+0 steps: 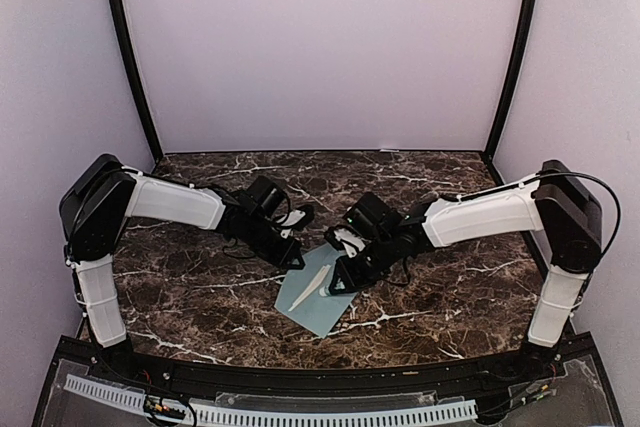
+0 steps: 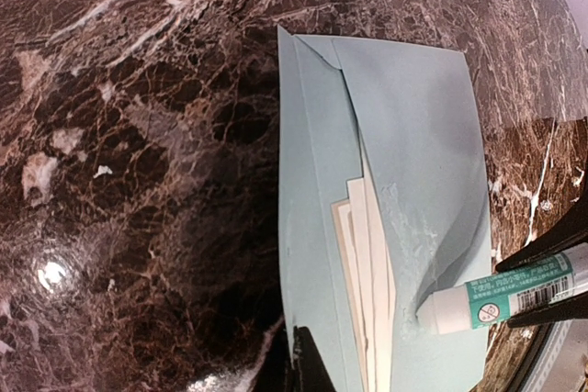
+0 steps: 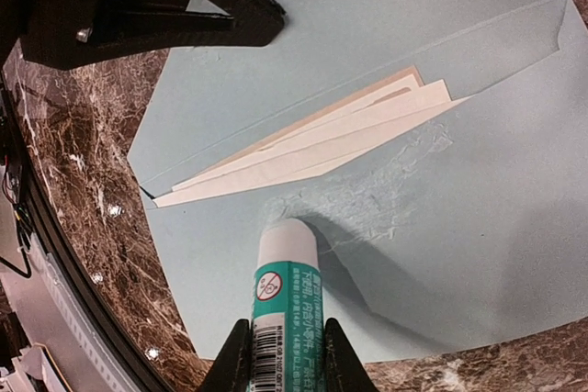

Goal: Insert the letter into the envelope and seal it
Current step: Paint the envelope at the center of the board.

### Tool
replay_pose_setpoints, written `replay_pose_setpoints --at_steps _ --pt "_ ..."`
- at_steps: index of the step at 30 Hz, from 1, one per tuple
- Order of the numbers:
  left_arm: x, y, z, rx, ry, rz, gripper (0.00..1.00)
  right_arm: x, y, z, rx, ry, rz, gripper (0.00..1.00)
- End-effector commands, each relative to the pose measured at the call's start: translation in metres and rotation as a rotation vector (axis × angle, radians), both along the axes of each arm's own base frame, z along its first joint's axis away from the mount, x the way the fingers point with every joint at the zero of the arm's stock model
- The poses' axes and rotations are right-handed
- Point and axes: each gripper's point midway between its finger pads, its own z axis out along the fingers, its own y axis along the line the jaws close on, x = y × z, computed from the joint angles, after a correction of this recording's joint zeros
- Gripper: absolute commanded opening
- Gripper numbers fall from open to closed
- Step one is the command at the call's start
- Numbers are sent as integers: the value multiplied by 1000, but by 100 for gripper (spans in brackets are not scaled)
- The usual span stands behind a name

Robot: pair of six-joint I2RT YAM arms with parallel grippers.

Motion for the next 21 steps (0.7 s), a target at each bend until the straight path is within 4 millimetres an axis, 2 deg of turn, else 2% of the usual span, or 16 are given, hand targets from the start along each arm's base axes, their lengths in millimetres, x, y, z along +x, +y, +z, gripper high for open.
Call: replay_pose_setpoints --at_steps 1,6,14,21 --pt "-1 -2 2 5 2 -9 0 4 -17 -10 -95 14 -72 0" --pt "0 -2 4 2 -3 -10 0 27 -30 -5 -91 -11 -146 0" --pt "-1 -2 3 1 -3 -11 0 53 -49 -9 -114 -44 -198 0" --pt "-1 -2 3 2 -5 -12 0 66 -47 -7 -107 -63 -196 0"
